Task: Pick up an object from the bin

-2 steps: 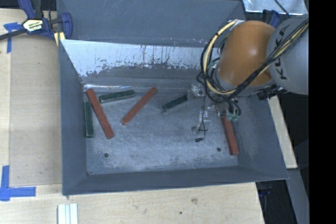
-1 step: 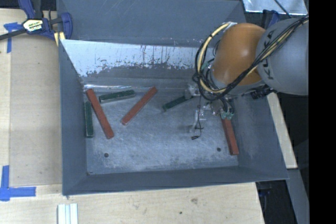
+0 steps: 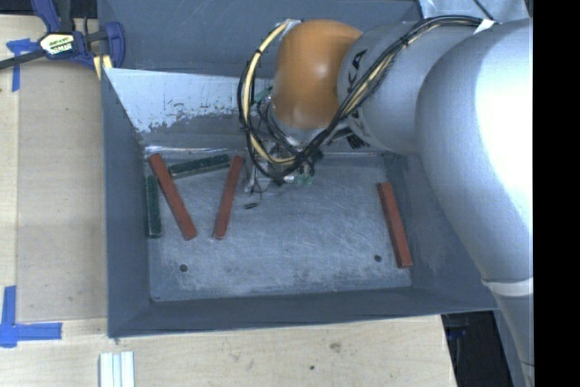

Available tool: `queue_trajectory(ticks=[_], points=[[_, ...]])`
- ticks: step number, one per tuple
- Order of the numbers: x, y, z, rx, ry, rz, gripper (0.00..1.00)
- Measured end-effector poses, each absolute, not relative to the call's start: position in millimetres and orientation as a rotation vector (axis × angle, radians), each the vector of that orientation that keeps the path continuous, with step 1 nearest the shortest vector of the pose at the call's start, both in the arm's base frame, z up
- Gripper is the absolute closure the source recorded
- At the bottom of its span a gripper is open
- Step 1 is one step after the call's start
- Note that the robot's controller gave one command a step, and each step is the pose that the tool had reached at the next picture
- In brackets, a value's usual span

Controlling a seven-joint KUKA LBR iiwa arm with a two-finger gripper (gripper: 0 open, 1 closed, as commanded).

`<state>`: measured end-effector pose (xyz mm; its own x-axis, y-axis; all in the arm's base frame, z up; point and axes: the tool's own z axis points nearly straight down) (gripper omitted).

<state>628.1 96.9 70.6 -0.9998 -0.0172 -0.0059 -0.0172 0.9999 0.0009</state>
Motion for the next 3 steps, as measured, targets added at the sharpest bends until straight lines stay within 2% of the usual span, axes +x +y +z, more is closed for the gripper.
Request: queue_trajectory(ticks=[1, 2, 3], points=[[627.1, 97, 70, -0.029, 3.140, 0.001, 0.00], [627.1, 97, 70, -0.029, 3.140, 0.001, 0.00], [625.1, 136, 71, -0.126, 3.134, -0.003, 0.00]])
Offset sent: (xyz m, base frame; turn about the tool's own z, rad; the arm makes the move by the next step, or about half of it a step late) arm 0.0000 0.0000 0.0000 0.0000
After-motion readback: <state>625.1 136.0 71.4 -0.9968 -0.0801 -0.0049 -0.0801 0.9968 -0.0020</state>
